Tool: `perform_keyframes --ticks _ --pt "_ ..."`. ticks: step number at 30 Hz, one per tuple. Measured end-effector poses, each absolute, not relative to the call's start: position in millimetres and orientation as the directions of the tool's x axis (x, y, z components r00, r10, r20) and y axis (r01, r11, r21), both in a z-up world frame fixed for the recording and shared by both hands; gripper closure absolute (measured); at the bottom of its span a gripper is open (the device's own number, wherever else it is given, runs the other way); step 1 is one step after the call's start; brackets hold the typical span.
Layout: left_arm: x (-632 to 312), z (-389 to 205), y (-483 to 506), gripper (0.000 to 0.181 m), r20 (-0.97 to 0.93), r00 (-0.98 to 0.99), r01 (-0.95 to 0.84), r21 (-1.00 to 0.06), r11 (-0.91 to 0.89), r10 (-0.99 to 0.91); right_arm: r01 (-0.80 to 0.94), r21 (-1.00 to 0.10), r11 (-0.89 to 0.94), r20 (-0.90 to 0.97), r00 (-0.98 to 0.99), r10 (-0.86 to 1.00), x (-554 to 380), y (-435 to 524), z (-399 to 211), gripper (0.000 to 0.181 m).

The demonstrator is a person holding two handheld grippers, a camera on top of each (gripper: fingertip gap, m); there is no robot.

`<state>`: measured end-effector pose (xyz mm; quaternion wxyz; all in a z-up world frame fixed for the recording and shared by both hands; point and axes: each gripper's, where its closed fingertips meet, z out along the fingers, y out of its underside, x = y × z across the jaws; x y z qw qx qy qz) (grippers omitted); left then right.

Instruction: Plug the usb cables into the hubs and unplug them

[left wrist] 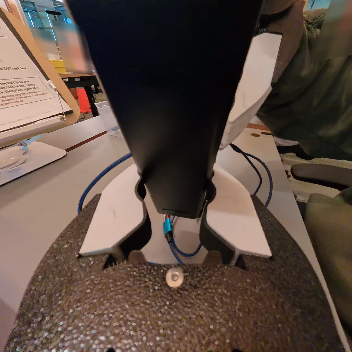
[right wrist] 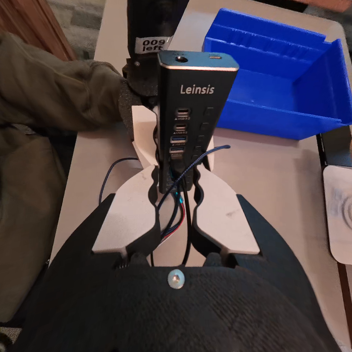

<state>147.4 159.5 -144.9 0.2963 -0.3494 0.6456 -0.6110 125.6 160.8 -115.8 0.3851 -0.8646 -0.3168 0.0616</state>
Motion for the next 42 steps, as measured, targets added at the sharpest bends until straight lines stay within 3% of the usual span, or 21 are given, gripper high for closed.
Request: perform_keyframes --ticks 7,11,14,17,19,24,35,42 --pt "149 -152 164 0.120 0.004 -0.556 -0.101 -0.993 0.062 -0.831 0.590 -0.719 -0.368 0.358 0.768 0.532 118 164 -87 0.155" --pt "148 -150 157 0.120 -0.014 -0.579 -0.086 -0.993 0.077 -0.815 0.615 -0.648 -0.448 0.313 0.752 0.580 115 161 -109 0.164" --pt "147 -154 152 0.120 -0.056 -0.586 -0.090 -0.987 0.134 -0.808 0.595 -0.632 -0.497 0.269 0.769 0.579 122 162 -124 0.181" --pt "146 -155 149 0.120 -0.079 -0.600 -0.074 -0.985 0.154 -0.796 0.558 -0.647 -0.519 0.221 0.789 0.573 125 160 -124 0.179" --pt "146 -154 147 0.120 -0.085 -0.604 -0.067 -0.985 0.157 -0.792 0.549 -0.647 -0.529 0.157 0.775 0.612 118 153 -127 0.167" --pt "147 -157 147 0.120 -0.099 -0.605 -0.065 -0.983 0.173 -0.790 0.556 -0.632 -0.540 0.167 0.778 0.605 125 152 -133 0.162" --pt "144 -155 148 0.120 -0.111 -0.612 -0.037 -0.985 0.169 -0.783 0.552 -0.659 -0.511 0.133 0.754 0.643 120 153 -137 0.166" --pt "149 -168 137 0.120 -0.114 -0.628 -0.054 -0.981 0.189 -0.770 0.657 -0.460 -0.597 0.147 0.719 0.679 128 138 -152 0.166"
